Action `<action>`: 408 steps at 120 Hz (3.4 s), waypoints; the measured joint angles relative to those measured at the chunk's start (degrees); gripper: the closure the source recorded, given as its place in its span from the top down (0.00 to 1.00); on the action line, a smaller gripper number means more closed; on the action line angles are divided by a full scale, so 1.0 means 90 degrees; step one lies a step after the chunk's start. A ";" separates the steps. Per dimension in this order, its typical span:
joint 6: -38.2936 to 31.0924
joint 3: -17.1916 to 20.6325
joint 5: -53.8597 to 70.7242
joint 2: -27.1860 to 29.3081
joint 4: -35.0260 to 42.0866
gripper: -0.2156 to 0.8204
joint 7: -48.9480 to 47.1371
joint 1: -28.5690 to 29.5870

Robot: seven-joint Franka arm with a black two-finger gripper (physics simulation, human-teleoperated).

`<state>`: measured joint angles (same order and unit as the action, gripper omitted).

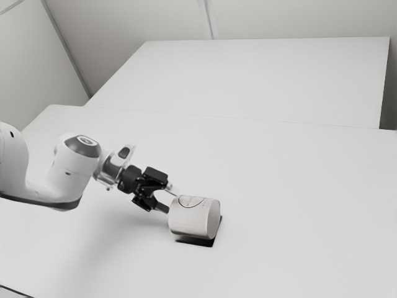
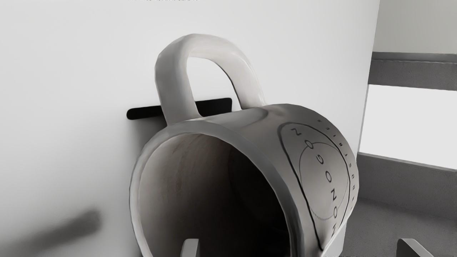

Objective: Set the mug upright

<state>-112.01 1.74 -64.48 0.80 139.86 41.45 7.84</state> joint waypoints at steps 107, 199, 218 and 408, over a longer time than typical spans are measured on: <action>0.0698 0.0270 -0.1254 0.0154 -0.0116 0.06 0.2612 -0.0042; -0.1230 0.0558 0.6665 0.0169 -0.1776 0.03 -0.0515 -0.0196; -0.2022 0.0550 0.6937 -0.0163 -0.1432 0.03 -0.1095 -0.0188; 0.2522 0.0191 0.6545 -0.1356 -0.7050 0.79 -0.3069 -0.0344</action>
<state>-89.32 3.46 -5.57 -11.41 76.40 13.82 4.75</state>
